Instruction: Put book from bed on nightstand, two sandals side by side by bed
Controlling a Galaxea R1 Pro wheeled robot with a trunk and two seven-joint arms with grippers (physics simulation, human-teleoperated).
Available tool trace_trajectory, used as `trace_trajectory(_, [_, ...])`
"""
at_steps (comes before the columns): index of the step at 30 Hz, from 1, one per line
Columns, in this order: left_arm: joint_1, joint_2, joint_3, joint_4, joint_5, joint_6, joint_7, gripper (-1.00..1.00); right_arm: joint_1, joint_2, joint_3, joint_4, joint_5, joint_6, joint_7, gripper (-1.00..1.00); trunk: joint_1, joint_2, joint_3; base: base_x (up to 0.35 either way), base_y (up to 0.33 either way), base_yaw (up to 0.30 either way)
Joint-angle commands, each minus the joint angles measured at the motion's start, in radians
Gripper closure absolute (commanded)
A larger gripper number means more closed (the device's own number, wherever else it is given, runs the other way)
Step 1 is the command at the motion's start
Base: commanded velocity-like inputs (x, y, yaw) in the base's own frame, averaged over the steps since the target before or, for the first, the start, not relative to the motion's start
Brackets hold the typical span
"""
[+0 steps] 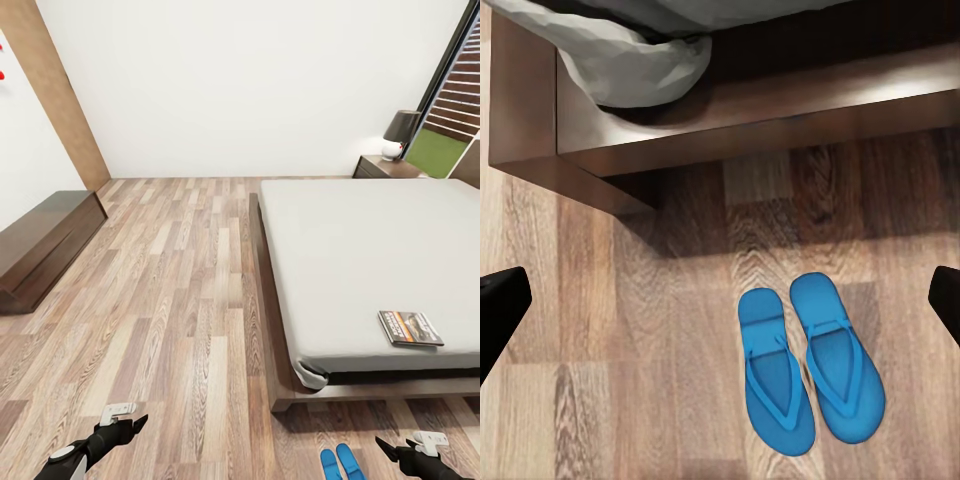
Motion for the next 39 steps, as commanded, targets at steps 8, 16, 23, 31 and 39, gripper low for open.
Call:
trace_trajectory(8, [-0.001, -0.001, 0.009, -0.001, -0.01, 0.001, -0.008, -1.0, -0.001, 0.0, -0.005, 0.001, 0.0, -0.001, 0.006, -1.0, 0.0, 0.0, -0.001, 0.0, 0.0, 0.0])
trace_trajectory(16, [-0.001, -0.002, 0.008, -0.001, -0.012, -0.001, -0.008, -1.0, -0.001, 0.0, -0.005, 0.001, 0.0, -0.001, 0.006, -1.0, 0.0, 0.0, -0.001, 0.006, 0.0, 0.0])
trace_trajectory(23, [-0.001, -0.002, 0.008, 0.0, -0.012, -0.022, -0.009, -1.0, -0.001, 0.0, -0.005, 0.001, 0.0, -0.001, 0.006, -1.0, 0.0, 0.0, -0.001, 0.011, 0.0, 0.0])
trace_trajectory(31, [-0.001, -0.004, 0.007, -0.001, -0.012, -0.024, -0.009, -1.0, -0.001, 0.0, -0.005, 0.001, 0.0, -0.001, 0.006, -1.0, -0.027, 0.049, 0.021, 0.001, 0.0, 0.0])
trace_trajectory(39, [-0.001, -0.005, 0.008, 0.0, -0.012, -0.024, -0.008, -1.0, -0.001, 0.0, -0.005, 0.001, 0.0, -0.001, 0.006, -1.0, -0.058, 0.105, 0.046, 0.0, 0.0, 0.0])
